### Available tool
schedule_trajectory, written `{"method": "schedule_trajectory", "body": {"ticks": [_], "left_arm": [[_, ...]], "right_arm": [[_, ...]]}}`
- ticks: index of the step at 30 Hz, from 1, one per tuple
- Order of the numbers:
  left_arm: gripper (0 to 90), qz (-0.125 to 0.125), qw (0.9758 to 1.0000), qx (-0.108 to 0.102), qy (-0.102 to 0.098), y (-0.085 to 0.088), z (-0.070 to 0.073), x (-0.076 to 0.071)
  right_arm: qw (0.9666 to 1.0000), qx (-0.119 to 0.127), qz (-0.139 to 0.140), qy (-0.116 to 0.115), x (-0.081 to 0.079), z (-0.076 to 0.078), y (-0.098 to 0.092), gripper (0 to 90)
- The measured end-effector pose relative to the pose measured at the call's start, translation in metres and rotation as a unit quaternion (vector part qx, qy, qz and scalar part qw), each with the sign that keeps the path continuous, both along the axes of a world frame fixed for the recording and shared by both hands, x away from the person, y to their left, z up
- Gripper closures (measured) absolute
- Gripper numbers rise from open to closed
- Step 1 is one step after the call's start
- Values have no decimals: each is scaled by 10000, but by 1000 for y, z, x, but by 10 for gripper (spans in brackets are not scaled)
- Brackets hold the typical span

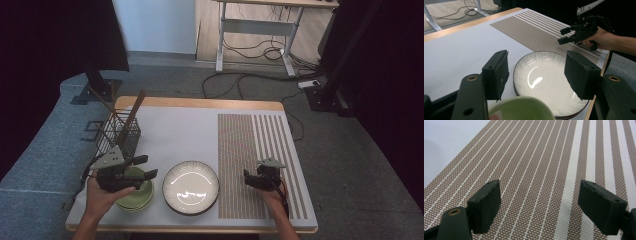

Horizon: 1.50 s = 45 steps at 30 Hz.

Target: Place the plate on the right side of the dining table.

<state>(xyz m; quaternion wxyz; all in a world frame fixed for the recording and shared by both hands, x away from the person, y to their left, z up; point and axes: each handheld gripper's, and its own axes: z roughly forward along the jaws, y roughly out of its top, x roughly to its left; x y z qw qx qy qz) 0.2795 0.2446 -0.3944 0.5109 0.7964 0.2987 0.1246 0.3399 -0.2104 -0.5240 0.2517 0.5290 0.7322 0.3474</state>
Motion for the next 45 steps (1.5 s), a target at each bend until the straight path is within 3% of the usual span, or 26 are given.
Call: {"method": "schedule_trajectory", "body": {"ticks": [15, 21, 33, 35, 39, 45], "left_arm": [[359, -119, 9999, 78, -31, -12, 0, -6], [358, -271, 9994, 209, -15, -27, -4, -10], [358, -296, 9994, 166, 16, -36, -8, -12], [359, -310, 9989, 326, -89, -42, -8, -15], [359, -409, 9983, 399, -113, -48, -9, -18], [359, -659, 9973, 325, 79, -61, -18, -18]], "right_arm": [[10000, -39, 42, 7, -1, 0, 2, 192], [9999, -80, 58, 31, -1, -1, 3, 195], [9999, -120, 59, 64, -1, -2, 4, 195], [9998, -149, 71, 79, -1, -3, 5, 195], [9998, -176, 73, 96, -1, -4, 6, 196], [9997, -186, 78, 107, -1, -4, 7, 198]]}}
